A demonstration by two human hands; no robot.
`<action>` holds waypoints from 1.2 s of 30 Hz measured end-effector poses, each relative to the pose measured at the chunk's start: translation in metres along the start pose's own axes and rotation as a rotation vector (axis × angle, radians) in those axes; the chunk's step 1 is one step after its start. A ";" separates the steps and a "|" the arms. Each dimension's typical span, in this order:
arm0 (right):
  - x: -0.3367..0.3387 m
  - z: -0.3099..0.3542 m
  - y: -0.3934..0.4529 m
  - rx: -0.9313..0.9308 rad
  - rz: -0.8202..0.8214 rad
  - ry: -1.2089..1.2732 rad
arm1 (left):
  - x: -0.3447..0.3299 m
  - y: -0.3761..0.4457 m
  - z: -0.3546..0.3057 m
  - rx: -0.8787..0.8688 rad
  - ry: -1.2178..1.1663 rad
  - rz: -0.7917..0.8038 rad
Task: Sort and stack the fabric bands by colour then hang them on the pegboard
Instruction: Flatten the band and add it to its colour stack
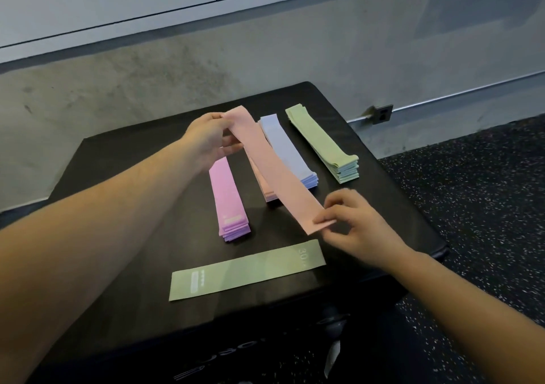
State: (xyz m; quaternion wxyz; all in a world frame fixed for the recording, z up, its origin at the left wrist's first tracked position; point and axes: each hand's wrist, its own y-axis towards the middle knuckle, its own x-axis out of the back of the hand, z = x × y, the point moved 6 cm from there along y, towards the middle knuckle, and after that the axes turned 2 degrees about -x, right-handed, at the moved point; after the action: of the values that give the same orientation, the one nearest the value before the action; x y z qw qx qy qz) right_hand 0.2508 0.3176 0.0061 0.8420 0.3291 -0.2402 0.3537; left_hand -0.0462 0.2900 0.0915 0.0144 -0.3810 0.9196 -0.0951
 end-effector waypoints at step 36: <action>-0.094 -0.039 0.140 0.268 0.437 -0.501 | -0.026 0.230 0.089 -0.183 0.638 -0.189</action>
State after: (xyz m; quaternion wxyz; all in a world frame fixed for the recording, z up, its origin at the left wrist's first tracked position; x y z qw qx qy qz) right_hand 0.0923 0.3790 -0.0262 0.6106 0.4539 -0.4555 0.4622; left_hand -0.1789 0.4526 -0.0399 -0.3169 -0.4151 0.8432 -0.1275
